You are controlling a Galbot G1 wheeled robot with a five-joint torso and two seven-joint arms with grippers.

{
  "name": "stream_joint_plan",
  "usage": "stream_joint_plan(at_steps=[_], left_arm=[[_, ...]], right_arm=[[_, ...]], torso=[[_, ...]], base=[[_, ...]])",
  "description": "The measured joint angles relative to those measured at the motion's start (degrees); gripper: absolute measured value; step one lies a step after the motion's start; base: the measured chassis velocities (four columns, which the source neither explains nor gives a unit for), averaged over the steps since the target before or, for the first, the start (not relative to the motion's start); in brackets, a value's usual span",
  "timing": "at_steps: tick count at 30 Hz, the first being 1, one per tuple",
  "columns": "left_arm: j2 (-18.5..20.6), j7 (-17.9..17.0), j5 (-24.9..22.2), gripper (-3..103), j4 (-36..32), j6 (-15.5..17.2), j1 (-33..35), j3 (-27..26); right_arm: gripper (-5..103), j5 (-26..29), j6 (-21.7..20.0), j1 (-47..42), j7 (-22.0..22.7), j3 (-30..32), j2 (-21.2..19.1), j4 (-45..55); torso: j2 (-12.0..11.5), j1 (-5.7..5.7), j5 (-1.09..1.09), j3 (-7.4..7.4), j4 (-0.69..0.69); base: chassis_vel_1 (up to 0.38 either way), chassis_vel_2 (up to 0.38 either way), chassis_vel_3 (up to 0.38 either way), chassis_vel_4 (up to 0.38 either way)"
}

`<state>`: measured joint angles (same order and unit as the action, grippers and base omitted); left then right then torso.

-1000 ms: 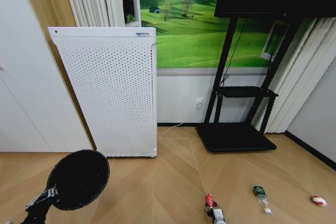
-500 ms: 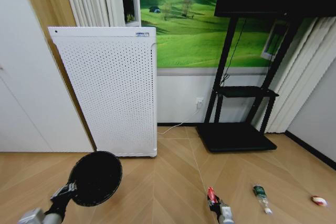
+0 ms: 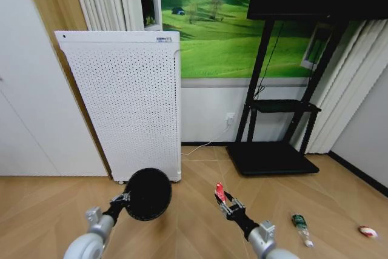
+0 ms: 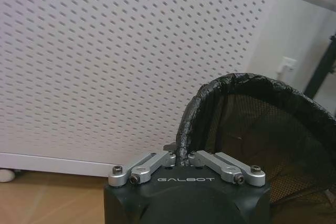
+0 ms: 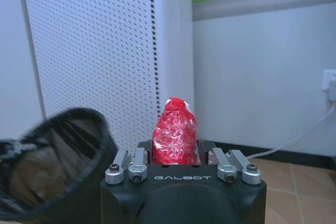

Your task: Pick up the trash bin and place the garbage on the floor into it.

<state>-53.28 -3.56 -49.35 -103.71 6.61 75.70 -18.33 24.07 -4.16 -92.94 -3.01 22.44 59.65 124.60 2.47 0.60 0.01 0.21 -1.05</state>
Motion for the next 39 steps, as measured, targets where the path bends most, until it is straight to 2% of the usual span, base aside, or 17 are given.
stream_joint_plan(at_steps=[1,2,5,6,11,15,19,21,23,25,26,29,33,35,36,38,39], left_arm=[[-0.22,0.38,-0.81,3,1.99,-0.20,-3.01,3.35],[-0.22,0.38,-0.81,3,1.99,-0.20,-3.01,3.35],[-2.95,1.12,-2.13,3,8.07,-0.61,-12.11,14.59],[-2.95,1.12,-2.13,3,8.07,-0.61,-12.11,14.59],[-5.80,1.23,-3.57,3,11.29,-0.70,-18.48,23.65],[-6.21,1.60,-4.37,3,10.43,-0.42,-19.33,26.47],[-5.82,1.65,-5.07,3,7.65,0.32,-18.40,26.90],[-4.96,1.64,-4.66,3,5.10,0.82,-16.20,25.46],[-4.66,1.64,-4.35,3,4.43,0.86,-15.44,24.75],[-3.64,1.65,-3.61,3,2.58,0.95,-12.41,22.11],[-3.64,1.65,-3.61,3,2.58,0.95,-12.41,22.11],[-2.66,1.33,-2.96,3,1.07,0.89,-8.61,17.93],[-2.84,0.27,-3.00,3,1.42,0.91,-7.36,15.14],[-3.28,-3.65,-4.02,3,1.19,1.36,-6.92,13.27],[-3.28,-3.65,-4.02,3,1.19,1.36,-6.92,13.27],[-3.66,-8.60,-6.11,3,-0.65,2.15,-6.65,11.52],[-3.66,-8.60,-6.11,3,-0.65,2.15,-6.65,11.52]], right_arm=[[45,0.00,0.23,0.24,0.07,-0.74,-0.39,0.69],[45,0.00,0.23,0.24,0.07,-0.74,-0.39,0.69],[45,-0.66,1.68,1.45,-1.72,-4.18,-0.91,2.16],[45,-0.66,1.68,1.45,-1.72,-4.18,-0.91,2.16],[45,-3.38,3.18,2.28,-2.40,-8.90,-0.69,1.51],[45,-4.42,3.89,3.40,-2.59,-11.15,-0.32,-0.47],[45,-6.78,4.90,5.15,-2.23,-12.76,1.09,-3.37],[42,-9.59,6.25,6.76,1.00,-14.35,3.22,-6.30],[42,-10.12,6.51,7.00,1.58,-14.57,3.68,-6.85],[55,-10.67,6.75,7.09,2.95,-14.80,4.42,-7.39],[55,-10.67,6.75,7.09,2.95,-14.80,4.42,-7.39],[72,-11.62,8.32,5.71,3.40,-14.22,5.09,-6.52],[83,-13.56,10.97,4.22,3.45,-13.56,6.83,-5.10],[93,-13.52,12.32,2.83,4.38,-12.52,7.90,-3.57],[93,-13.52,12.32,2.83,4.38,-12.52,7.90,-3.57],[97,-13.32,11.93,1.45,6.08,-10.23,8.38,-2.32],[97,-13.32,11.93,1.45,6.08,-10.23,8.38,-2.32]], torso=[[0.00,0.00,-0.01,0.00,-0.01],[0.00,0.00,-0.01,0.00,-0.01],[0.00,0.00,-0.02,0.00,-0.02],[0.00,0.00,-0.02,0.00,-0.02],[0.00,0.00,0.00,0.00,-0.02],[0.00,0.00,-0.01,0.00,-0.01],[0.00,0.00,-0.01,-0.01,-0.01],[0.00,0.00,-0.01,-0.01,-0.01],[0.00,0.00,0.00,-0.01,0.00],[0.00,0.00,-0.01,-0.01,0.01],[0.00,0.00,-0.01,-0.01,0.01],[0.00,-0.01,-0.03,-0.01,0.00],[0.00,-0.01,-0.01,-0.02,0.00],[0.00,-0.01,-0.03,-0.01,0.00],[0.00,-0.01,-0.03,-0.01,0.00],[0.00,-0.01,-0.02,-0.01,-0.01],[0.00,-0.01,-0.02,-0.01,-0.01]], base=[[0.000,0.000,0.000,0.000],[0.000,0.000,0.000,0.000],[0.000,0.000,0.000,0.000],[0.000,0.000,0.000,0.000],[0.000,0.000,0.000,0.000],[0.000,0.000,0.000,0.000],[0.000,0.000,0.000,0.000],[0.000,0.000,0.000,0.000],[0.000,0.000,0.000,0.000],[0.000,0.000,0.000,0.000],[0.000,0.000,0.000,0.000],[0.000,0.000,0.000,0.000],[0.000,0.000,0.000,0.000],[0.000,0.000,0.000,0.000],[0.000,0.000,0.000,0.000],[0.000,0.000,0.000,0.000],[0.000,0.000,0.000,0.000]])
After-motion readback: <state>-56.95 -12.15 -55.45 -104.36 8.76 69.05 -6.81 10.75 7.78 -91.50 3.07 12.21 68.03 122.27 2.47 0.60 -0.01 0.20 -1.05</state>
